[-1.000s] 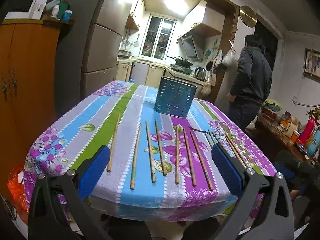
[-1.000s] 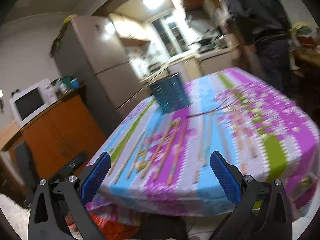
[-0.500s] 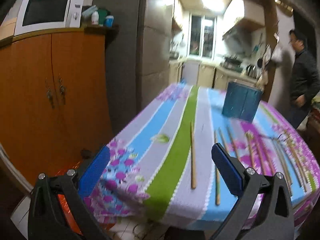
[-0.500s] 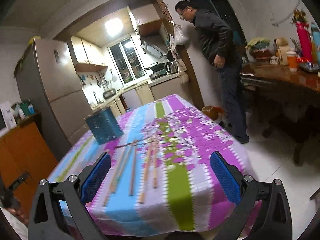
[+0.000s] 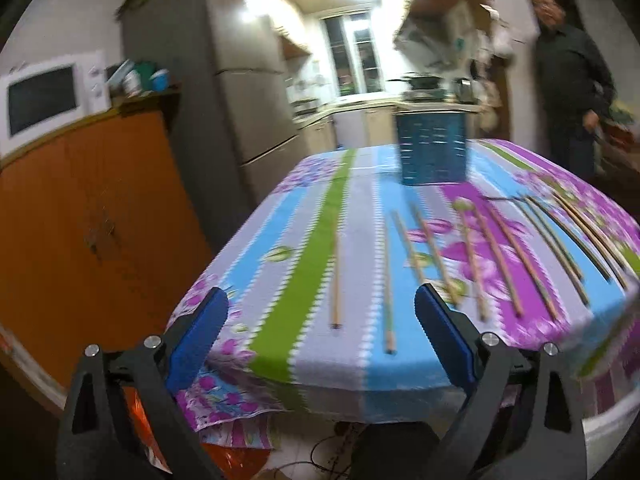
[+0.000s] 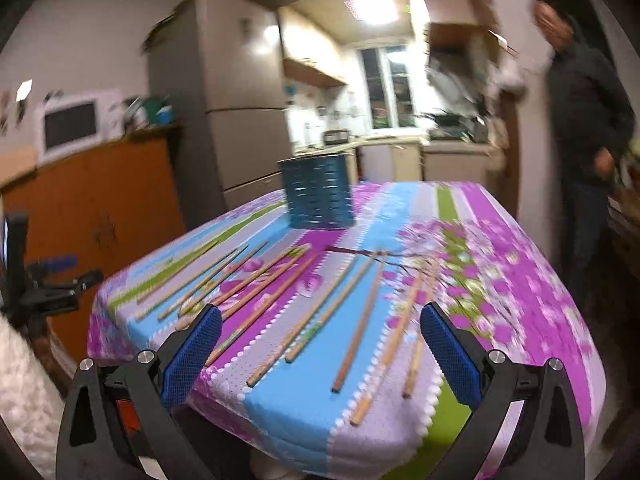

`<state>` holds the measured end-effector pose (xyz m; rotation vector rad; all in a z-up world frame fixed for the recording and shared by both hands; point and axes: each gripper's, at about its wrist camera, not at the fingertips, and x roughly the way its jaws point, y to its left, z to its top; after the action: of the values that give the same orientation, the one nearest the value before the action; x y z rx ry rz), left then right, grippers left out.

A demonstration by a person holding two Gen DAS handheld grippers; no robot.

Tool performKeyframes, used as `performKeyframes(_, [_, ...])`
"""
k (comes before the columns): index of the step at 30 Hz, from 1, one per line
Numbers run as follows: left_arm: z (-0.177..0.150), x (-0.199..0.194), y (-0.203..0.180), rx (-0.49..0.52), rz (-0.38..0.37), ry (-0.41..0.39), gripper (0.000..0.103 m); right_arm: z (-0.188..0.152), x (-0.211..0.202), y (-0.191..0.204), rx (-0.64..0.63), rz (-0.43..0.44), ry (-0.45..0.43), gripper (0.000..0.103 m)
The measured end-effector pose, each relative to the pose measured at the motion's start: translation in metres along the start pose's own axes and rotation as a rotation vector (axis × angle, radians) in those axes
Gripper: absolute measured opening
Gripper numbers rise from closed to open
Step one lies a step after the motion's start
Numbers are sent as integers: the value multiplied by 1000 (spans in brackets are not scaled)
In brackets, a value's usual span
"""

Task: Organize utensils
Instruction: 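Move both tools over the row of bamboo chopsticks on the table, then close the left tool on a bamboo chopstick while the right tool grasps another chopstick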

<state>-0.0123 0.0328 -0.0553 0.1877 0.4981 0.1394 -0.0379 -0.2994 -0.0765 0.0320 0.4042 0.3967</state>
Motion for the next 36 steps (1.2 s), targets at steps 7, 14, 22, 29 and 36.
performKeyframes(7, [-11, -5, -29, 91, -150, 18, 72, 0, 10, 9, 25, 45, 18, 100])
performKeyframes(14, [-19, 6, -45, 145, -294, 12, 54, -15, -8, 33, 10, -70, -3, 98])
performKeyframes(22, [-32, 22, -26, 151, -300, -56, 47, -27, -29, 71, 13, -274, 7, 92])
performKeyframes(29, [-23, 34, -27, 117, -403, -40, 26, -19, -38, 105, -68, -365, 14, 88])
performKeyframes(36, [-26, 51, -36, 75, -374, 26, 18, -25, -31, 106, -89, -404, 68, 72])
